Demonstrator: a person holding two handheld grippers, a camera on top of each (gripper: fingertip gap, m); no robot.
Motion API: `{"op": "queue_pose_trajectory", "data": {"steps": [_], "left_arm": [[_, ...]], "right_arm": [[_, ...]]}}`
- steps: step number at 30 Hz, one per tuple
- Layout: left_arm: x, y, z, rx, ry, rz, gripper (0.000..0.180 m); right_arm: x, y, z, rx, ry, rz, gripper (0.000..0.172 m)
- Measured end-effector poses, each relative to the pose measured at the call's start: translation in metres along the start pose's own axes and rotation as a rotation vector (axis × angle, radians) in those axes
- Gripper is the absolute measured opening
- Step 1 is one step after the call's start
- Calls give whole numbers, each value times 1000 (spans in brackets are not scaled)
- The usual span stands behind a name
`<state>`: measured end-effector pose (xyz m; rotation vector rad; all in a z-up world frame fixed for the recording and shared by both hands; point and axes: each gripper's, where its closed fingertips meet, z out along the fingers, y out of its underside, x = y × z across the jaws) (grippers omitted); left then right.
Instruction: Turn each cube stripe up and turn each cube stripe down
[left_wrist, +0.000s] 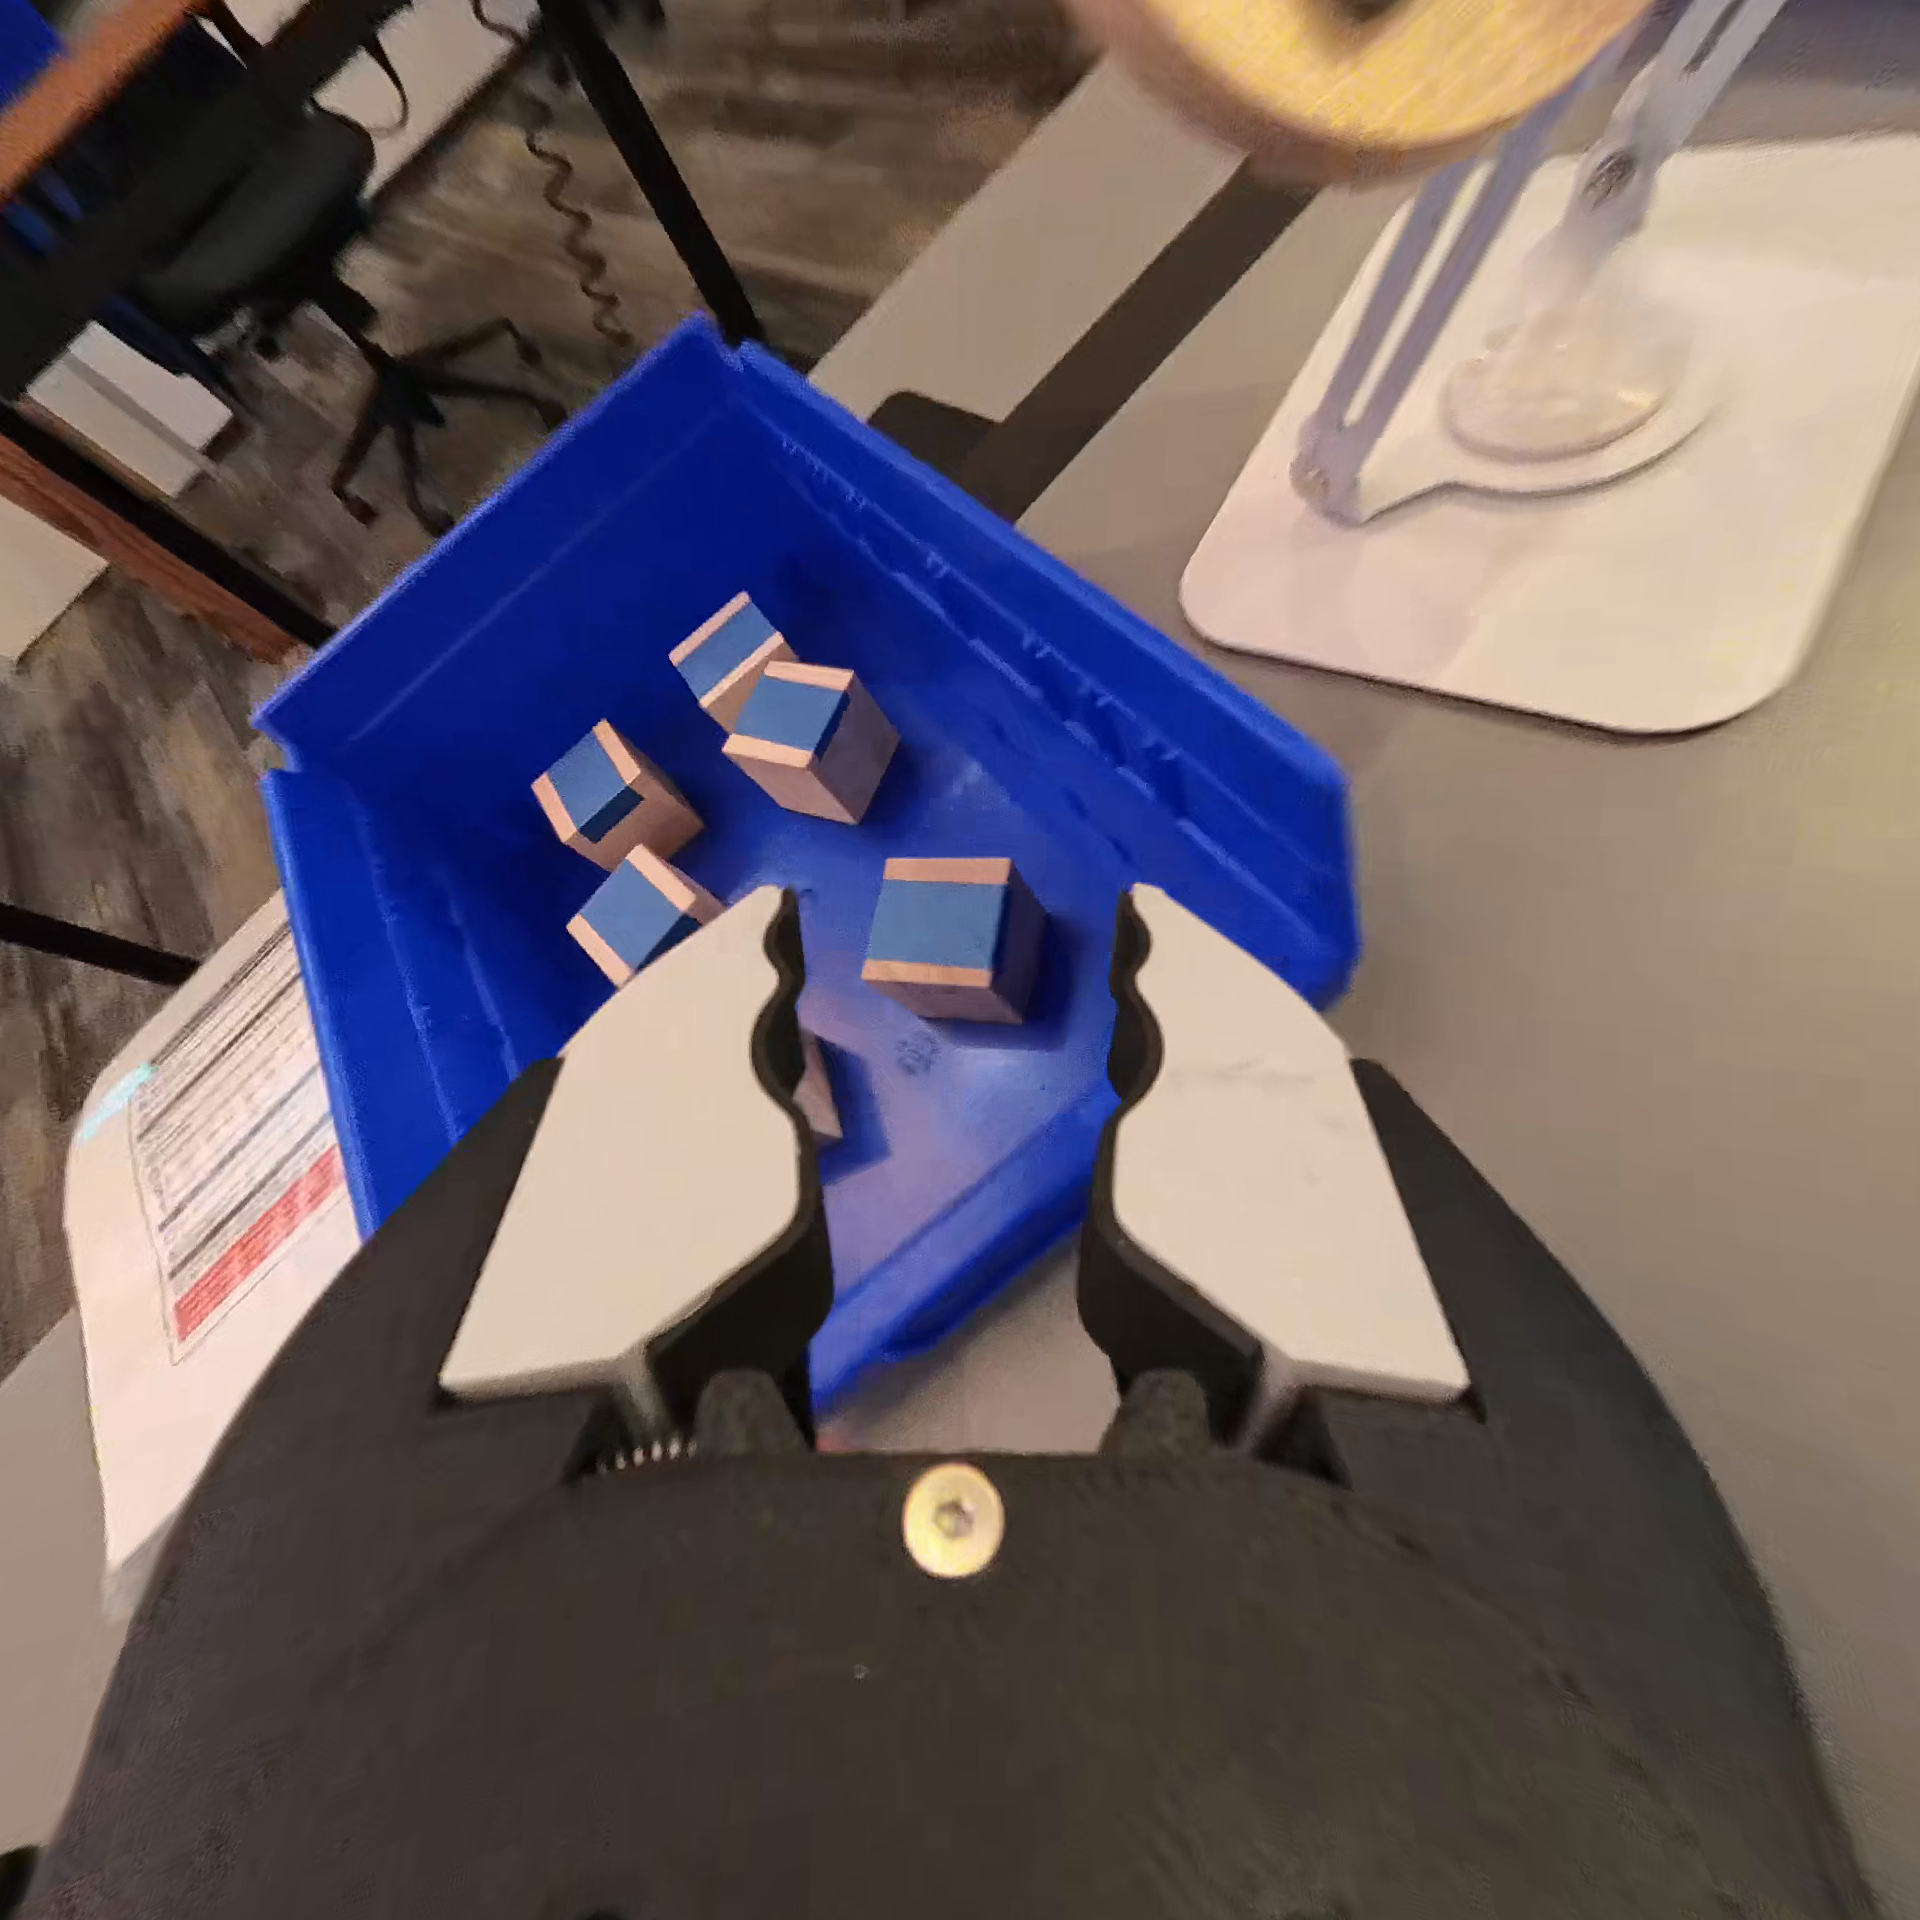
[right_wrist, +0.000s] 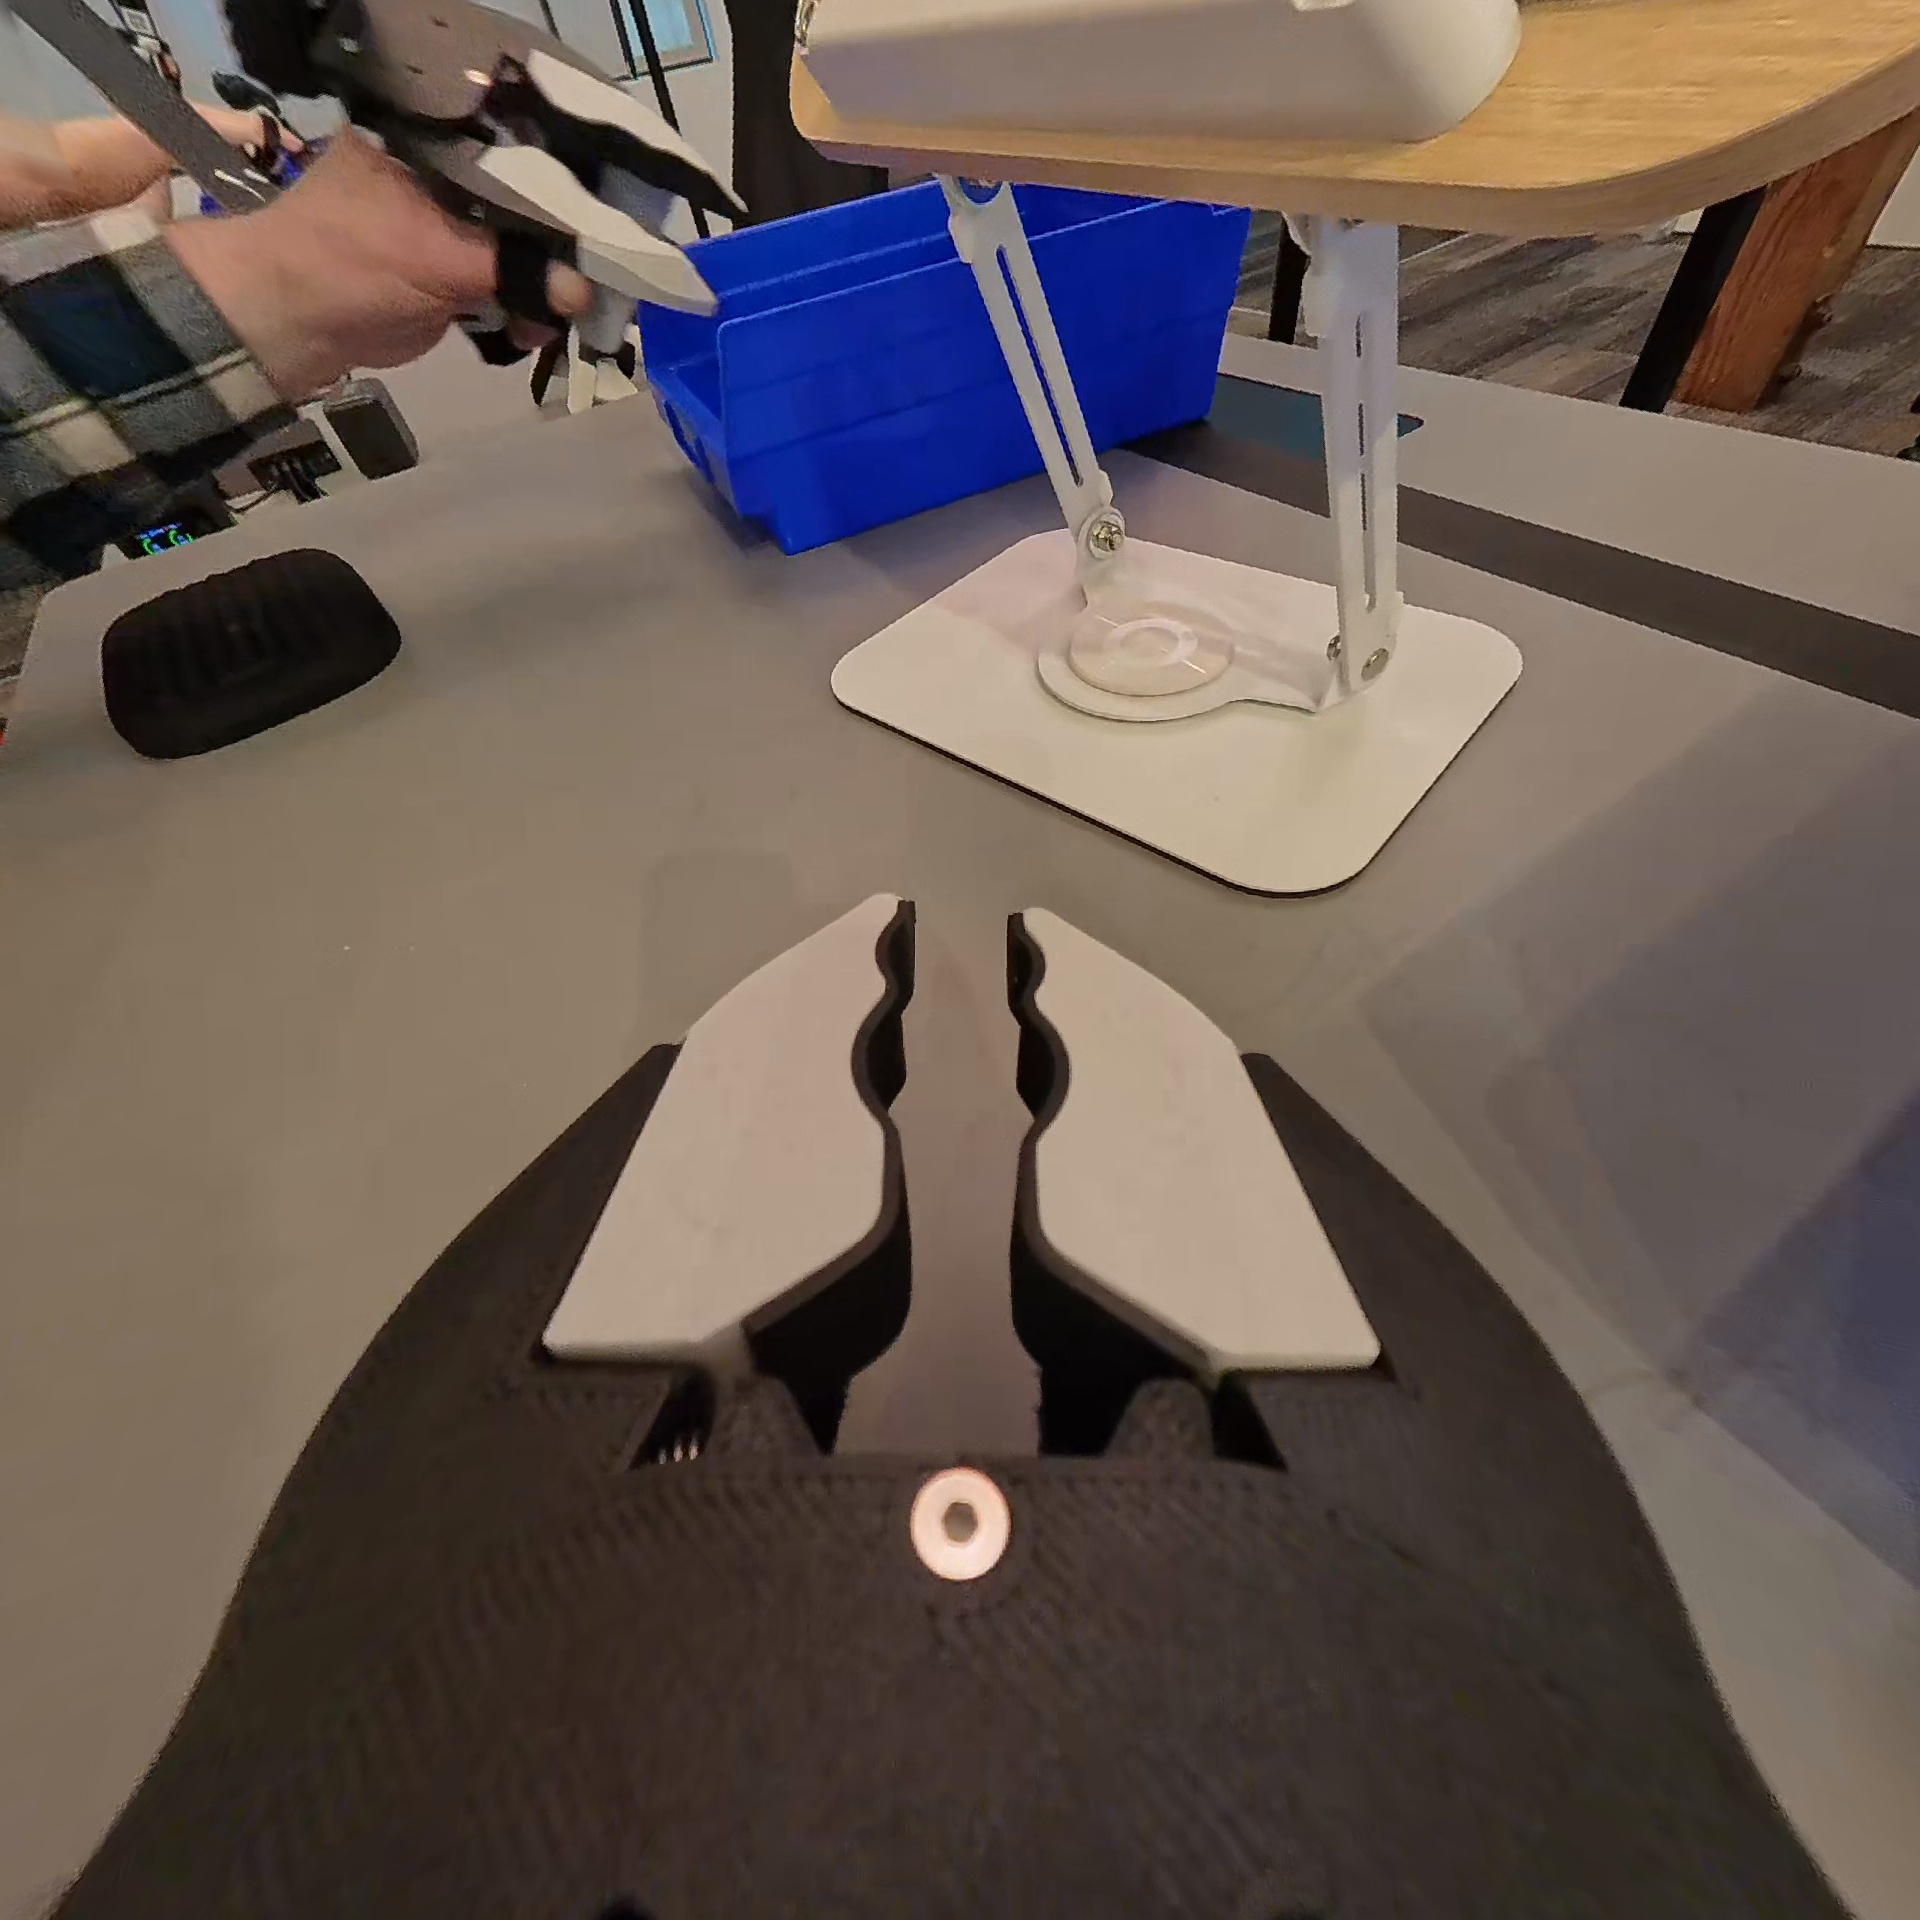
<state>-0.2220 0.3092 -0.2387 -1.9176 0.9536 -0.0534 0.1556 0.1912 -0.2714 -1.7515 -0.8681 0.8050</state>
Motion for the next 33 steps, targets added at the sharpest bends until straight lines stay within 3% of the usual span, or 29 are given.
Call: {"op": "queue_pose_trajectory", "data": {"steps": [1, 9, 12, 14, 16, 20, 24, 26, 28, 33], "left_arm": [[-5, 5, 11, -36, 15, 16, 57], [-11, 46, 71, -363, 184, 80, 62], [-7, 57, 82, -463, 258, 75, 58], [2, 66, 85, -536, 331, 57, 46], [1, 64, 88, -524, 330, 40, 46], [-4, 28, 68, -293, 240, 10, 46], [11, -48, -4, 110, 138, 85, 45], [40, -92, -51, 323, 137, 147, 45], [79, -130, -93, 489, 145, 226, 45], [179, -186, -148, 694, 154, 456, 45]], "right_arm": [[0, 0, 0, 2, 0, 0, 17], [-1, 2, 2, -10, -10, 1, 17], [-1, 3, 3, -17, -11, -3, 17], [-1, 4, 3, -20, -12, -4, 17], [-1, 3, 3, -18, -9, -5, 17], [-1, -3, 0, 8, 8, -24, 17], [-31, -25, 6, 6, -122, 80, 29], [-61, -55, 15, 48, -264, 184, 47], [-94, -89, 24, 107, -435, 295, 55], [-154, -155, 36, 225, -839, 545, 71]]}}
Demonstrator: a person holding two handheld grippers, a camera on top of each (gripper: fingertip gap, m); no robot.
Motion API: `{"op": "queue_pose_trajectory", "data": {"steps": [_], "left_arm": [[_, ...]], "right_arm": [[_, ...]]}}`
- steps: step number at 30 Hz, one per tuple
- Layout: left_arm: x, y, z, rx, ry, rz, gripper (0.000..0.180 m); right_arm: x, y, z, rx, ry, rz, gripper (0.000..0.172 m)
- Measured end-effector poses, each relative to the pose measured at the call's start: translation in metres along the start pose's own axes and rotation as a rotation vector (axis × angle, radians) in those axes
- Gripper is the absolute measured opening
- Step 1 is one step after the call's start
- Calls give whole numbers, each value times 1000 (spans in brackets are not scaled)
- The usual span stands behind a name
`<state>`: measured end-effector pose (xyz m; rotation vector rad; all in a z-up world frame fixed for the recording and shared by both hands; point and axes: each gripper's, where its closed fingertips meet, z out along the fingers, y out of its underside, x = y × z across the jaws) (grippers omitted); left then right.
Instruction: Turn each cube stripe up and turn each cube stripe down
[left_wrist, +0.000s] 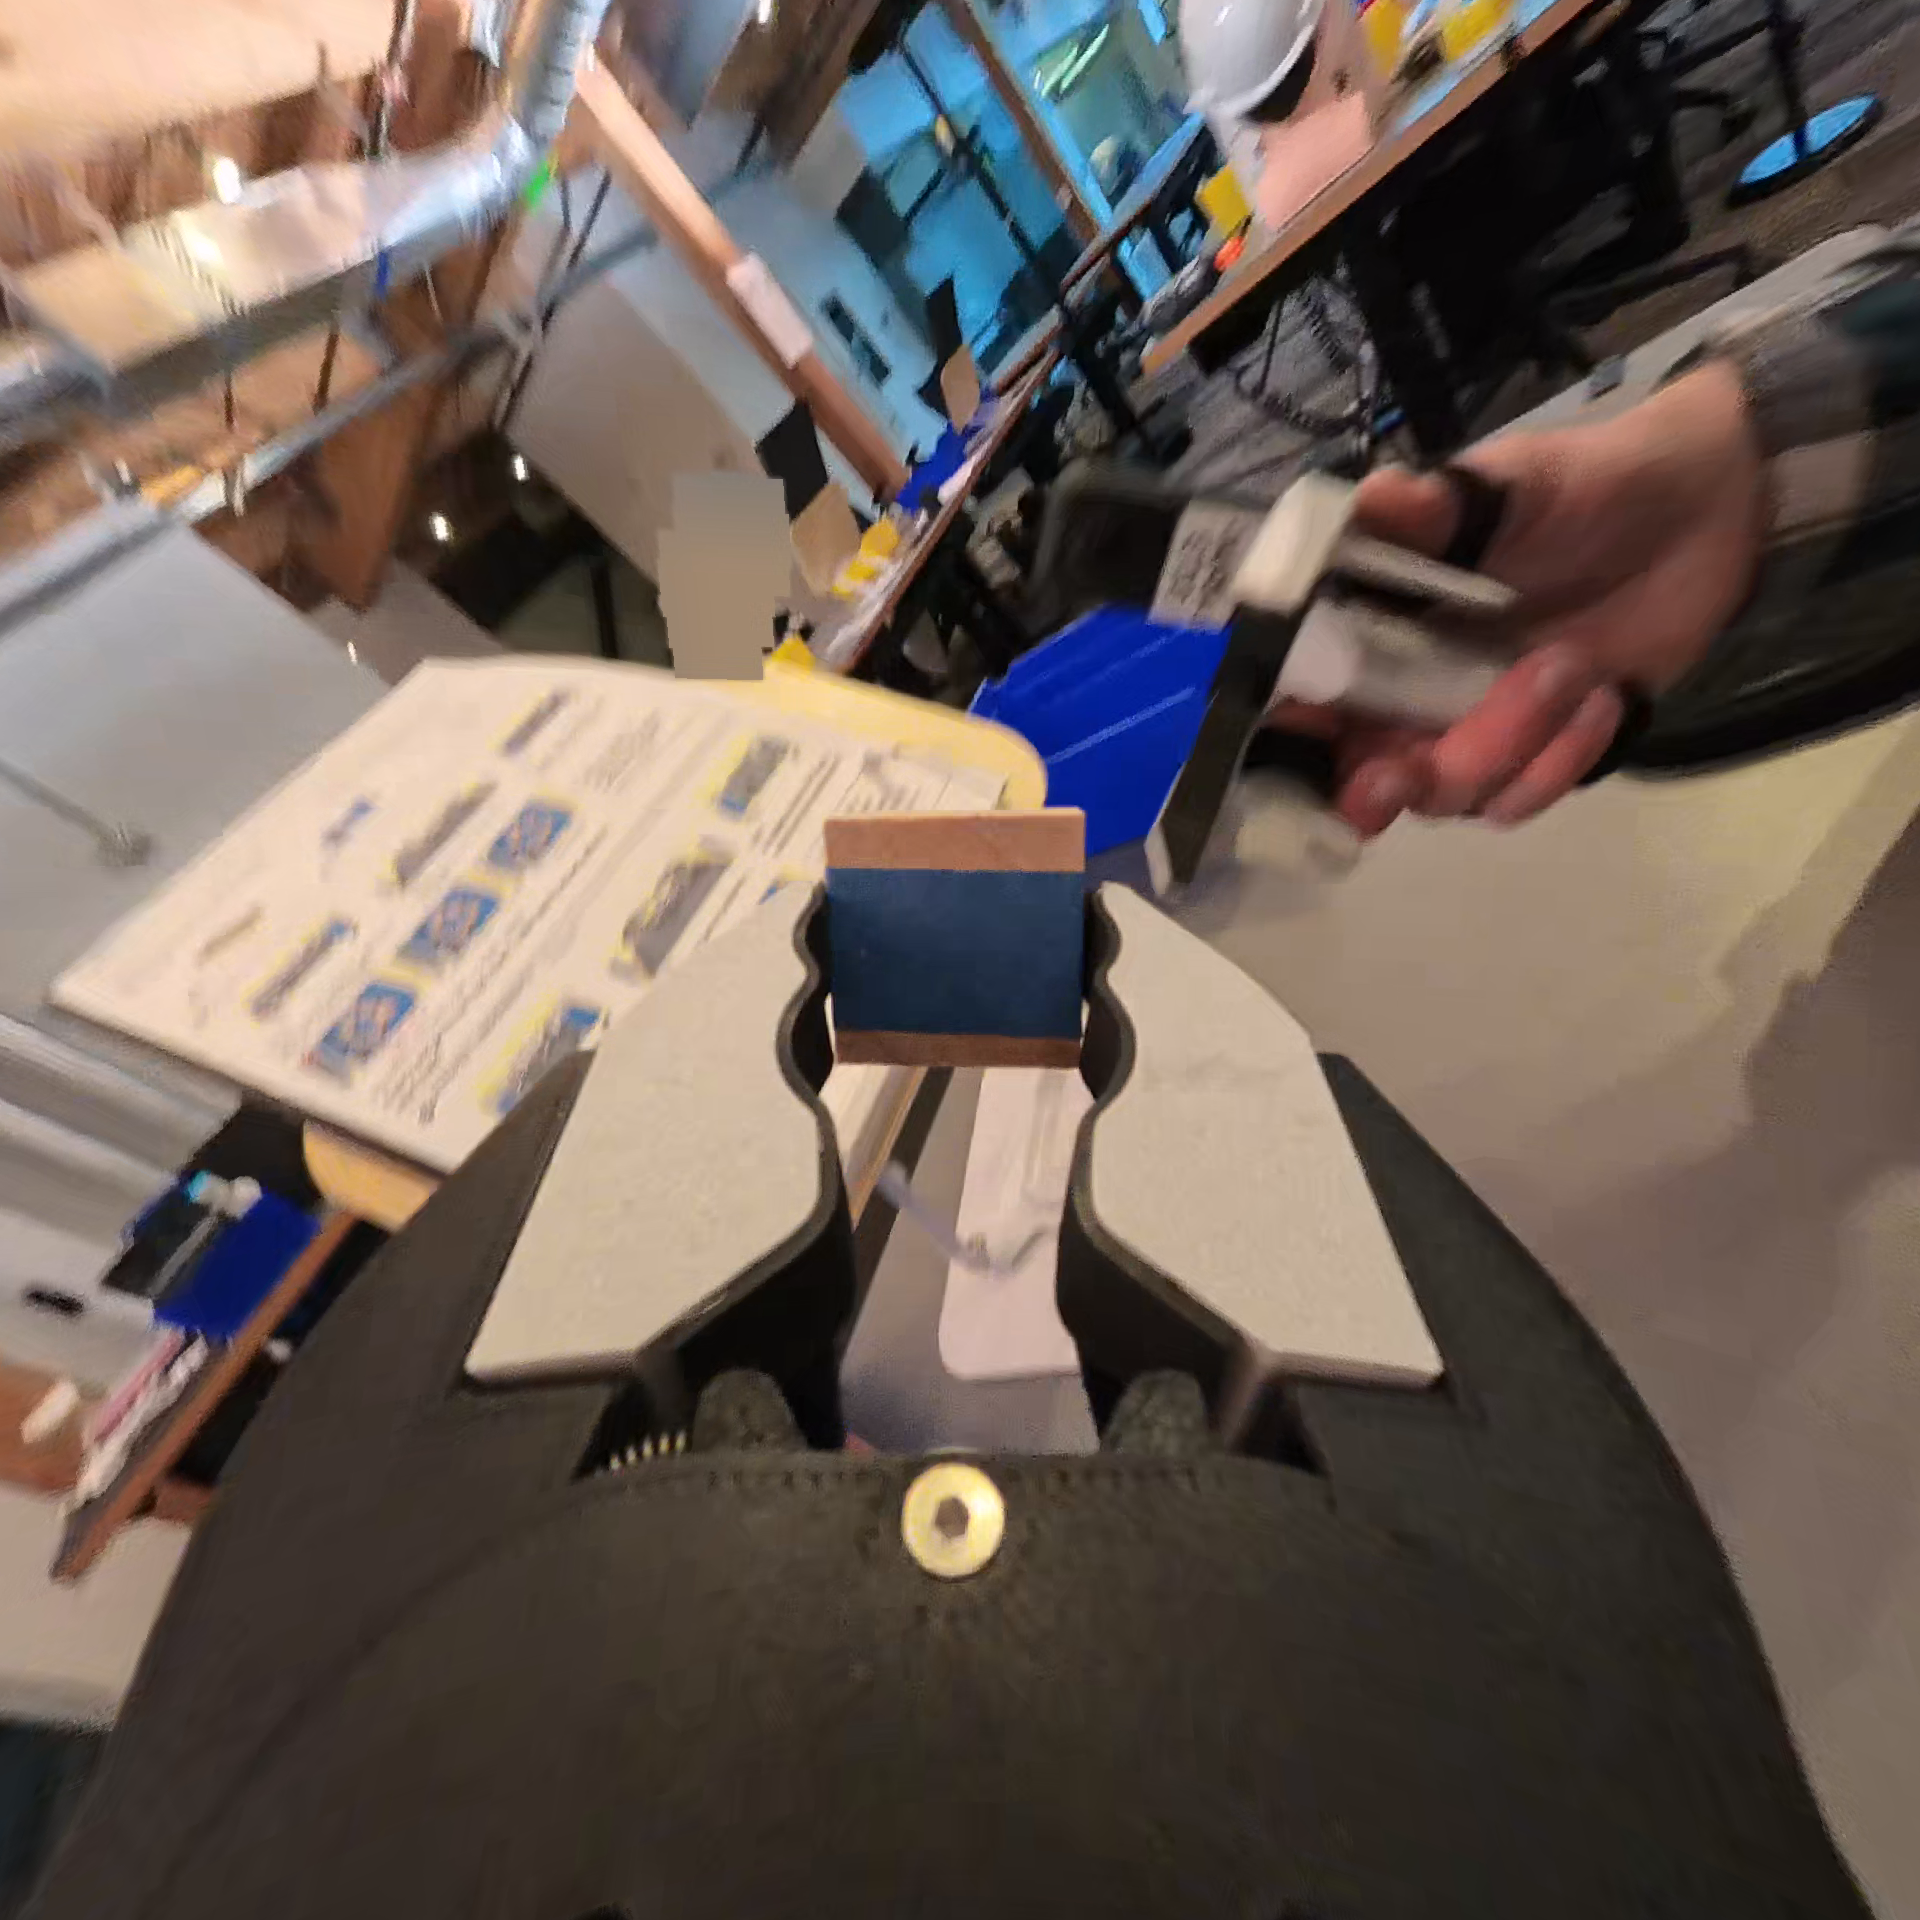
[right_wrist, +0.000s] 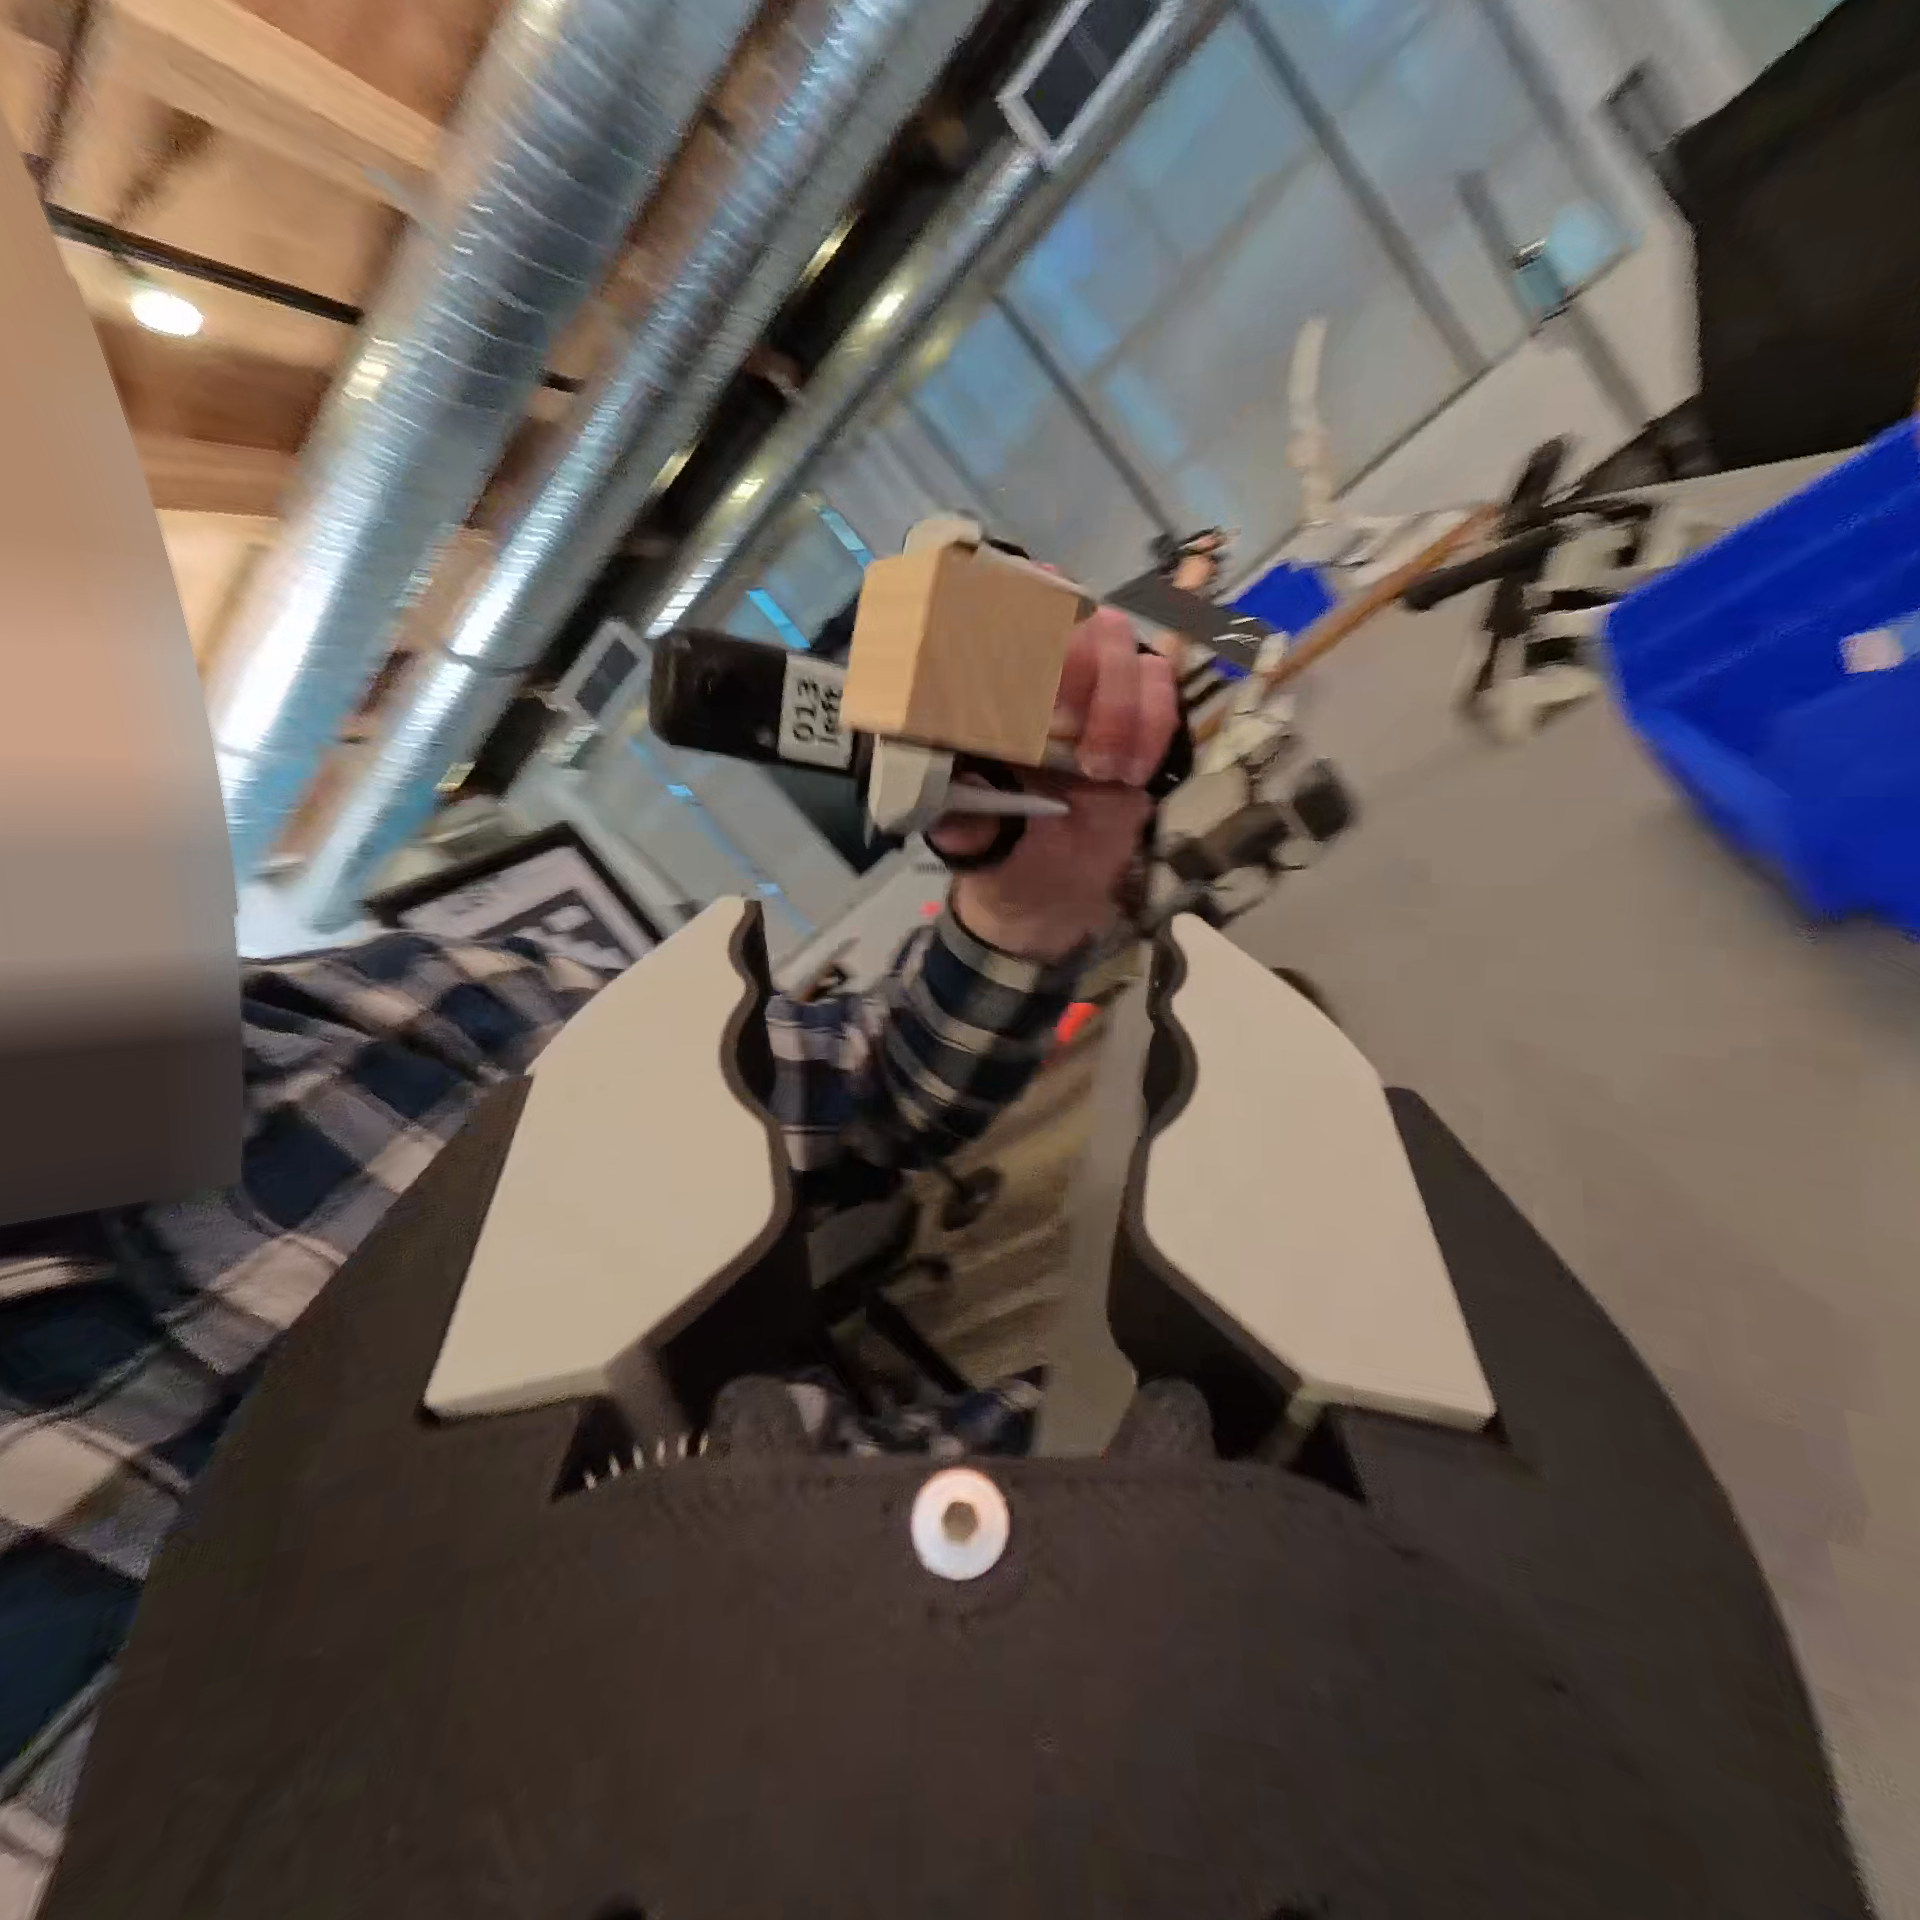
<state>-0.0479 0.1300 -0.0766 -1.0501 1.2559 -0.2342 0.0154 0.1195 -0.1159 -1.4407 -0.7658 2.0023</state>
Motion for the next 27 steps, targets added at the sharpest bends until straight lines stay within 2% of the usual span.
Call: {"op": "queue_pose_trajectory", "data": {"steps": [3, 7, 8, 10, 13, 16, 18, 20, 23, 24, 27], "left_arm": [[30, -31, 12, 71, 36, 73, 45], [56, -50, 21, 129, 92, 108, 45], [62, -52, 22, 135, 108, 107, 45], [64, -56, 23, 159, 102, 105, 45], [69, -60, 25, 193, 110, 109, 45], [65, -60, 27, 195, 61, 106, 50], [55, -56, 22, 186, 28, 87, 49], [42, -42, 14, 140, -8, 67, 43], [26, -14, 0, 63, -35, 11, 28], [23, -4, -4, 36, -42, 5, 17], [17, 22, -14, -36, -67, -35, 5]], "right_arm": [[-17, 3, 22, -20, -152, 80, 73], [-40, 9, 34, -45, -262, 111, 71], [-44, 10, 36, -49, -269, 102, 67], [-55, 8, 33, -29, -316, 91, 44], [-59, 10, 29, -37, -294, 51, 44], [-58, 1, 18, -41, -188, -21, 44], [-51, -19, -1, -48, -42, -81, 44], [-31, -52, -40, -71, 193, -189, 44], [18, -118, -135, -120, 667, -312, 44], [39, -138, -174, -153, 849, -338, 44], [100, -174, -278, -305, 1243, -284, 44]]}}
